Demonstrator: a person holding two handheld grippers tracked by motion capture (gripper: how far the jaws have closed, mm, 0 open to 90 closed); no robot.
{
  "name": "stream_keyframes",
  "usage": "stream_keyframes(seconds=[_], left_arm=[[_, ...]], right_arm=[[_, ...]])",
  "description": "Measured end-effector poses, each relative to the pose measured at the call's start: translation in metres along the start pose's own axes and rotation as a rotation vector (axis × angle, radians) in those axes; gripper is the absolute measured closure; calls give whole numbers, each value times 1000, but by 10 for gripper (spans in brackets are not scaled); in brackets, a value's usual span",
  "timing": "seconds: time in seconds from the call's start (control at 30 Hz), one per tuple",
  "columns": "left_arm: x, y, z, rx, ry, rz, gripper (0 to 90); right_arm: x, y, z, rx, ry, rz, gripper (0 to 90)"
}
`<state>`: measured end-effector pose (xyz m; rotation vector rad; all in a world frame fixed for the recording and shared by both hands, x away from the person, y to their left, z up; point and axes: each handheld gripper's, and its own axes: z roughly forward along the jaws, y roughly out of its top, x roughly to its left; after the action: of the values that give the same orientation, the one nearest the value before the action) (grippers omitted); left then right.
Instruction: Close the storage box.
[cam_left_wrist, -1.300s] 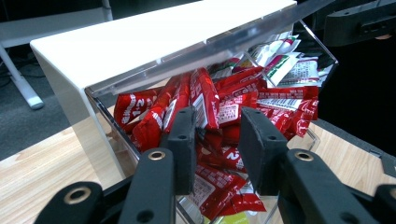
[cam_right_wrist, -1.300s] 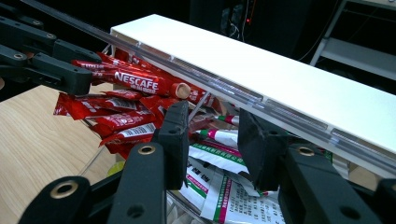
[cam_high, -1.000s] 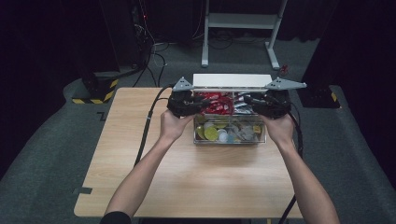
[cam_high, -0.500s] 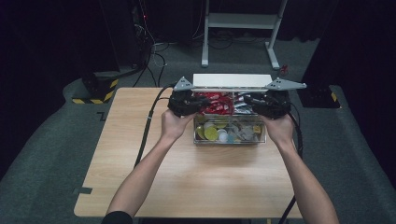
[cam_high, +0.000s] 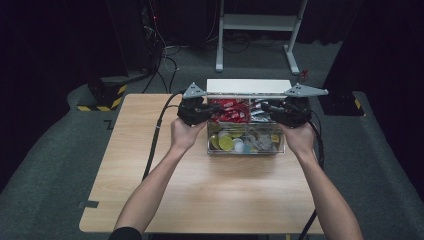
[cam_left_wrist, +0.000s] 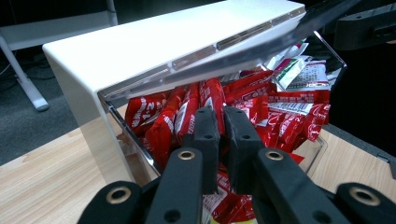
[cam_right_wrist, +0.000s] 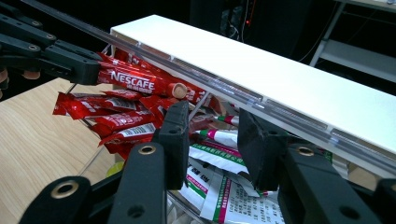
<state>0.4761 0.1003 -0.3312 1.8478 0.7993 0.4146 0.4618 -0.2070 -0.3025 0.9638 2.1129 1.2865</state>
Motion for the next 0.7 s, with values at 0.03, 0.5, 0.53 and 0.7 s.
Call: stream_keyframes(seconds=[0.03,0.5,0.53,0.7], left_arm=[[0,0,-1,-1,0,1,850],[7,-5,-16,-33,-26,-29,867],[7,-5,-18,-35,-27,-28,867],[8,-6,-26,-49,-30,-32,868]], right_arm=[[0,0,0,0,0,1,639],[0,1,0,4,1,5,638],[0,1,0,4,1,5,639],[0,1,0,6,2,5,640]])
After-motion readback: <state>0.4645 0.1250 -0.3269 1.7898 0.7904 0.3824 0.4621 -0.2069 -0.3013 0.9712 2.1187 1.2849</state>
